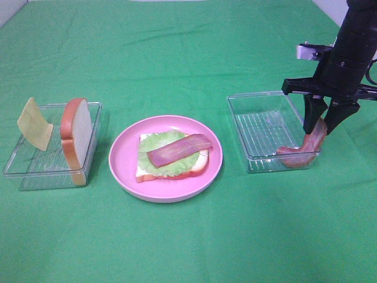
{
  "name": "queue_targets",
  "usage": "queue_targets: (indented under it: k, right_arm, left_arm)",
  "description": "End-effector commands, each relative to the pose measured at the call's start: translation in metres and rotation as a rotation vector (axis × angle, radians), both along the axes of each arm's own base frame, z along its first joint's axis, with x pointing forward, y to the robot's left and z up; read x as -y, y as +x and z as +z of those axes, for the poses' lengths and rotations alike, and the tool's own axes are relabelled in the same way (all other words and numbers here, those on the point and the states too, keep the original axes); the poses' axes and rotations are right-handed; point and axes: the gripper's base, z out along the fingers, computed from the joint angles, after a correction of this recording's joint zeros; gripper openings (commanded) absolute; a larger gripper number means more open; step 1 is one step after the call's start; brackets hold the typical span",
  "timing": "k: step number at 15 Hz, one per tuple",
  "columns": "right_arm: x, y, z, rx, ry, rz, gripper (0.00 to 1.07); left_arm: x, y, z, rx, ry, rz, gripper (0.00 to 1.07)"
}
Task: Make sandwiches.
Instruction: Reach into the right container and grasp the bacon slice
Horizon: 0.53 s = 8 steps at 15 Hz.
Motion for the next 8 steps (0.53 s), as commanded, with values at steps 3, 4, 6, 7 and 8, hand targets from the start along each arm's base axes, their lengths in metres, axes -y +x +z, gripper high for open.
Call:
queue_targets:
  k: [3,4,6,7,8]
  right_arm:
    - [0.004,-0.003,-0.002,-0.035,-0.03,0.025,0.0]
    - [0.004,-0.003,-0.002,-0.034,-0.03,0.026,0.0]
    - [0.004,-0.003,0.002,-0.021,-0.023,0.023,0.0]
    - [0.001,-0.006,0.013,-0.004,0.002,0.013,0.0]
    - [-0.001,-0.009,0.024,0.016,0.029,0.005,0.0]
  left_arm:
    - [0.0,0.0,0.001,0.02,-0.007,-0.002,1.02]
    - [0.0,0.0,0.001,0.02,-0.007,-0.002,1.02]
    - [0.0,0.0,0.001,0.02,-0.007,-0.002,1.02]
    - [0.0,0.0,0.001,0.02,-0.007,-0.002,1.02]
    - [0.0,0.0,0.001,0.02,-0.007,-0.002,1.02]
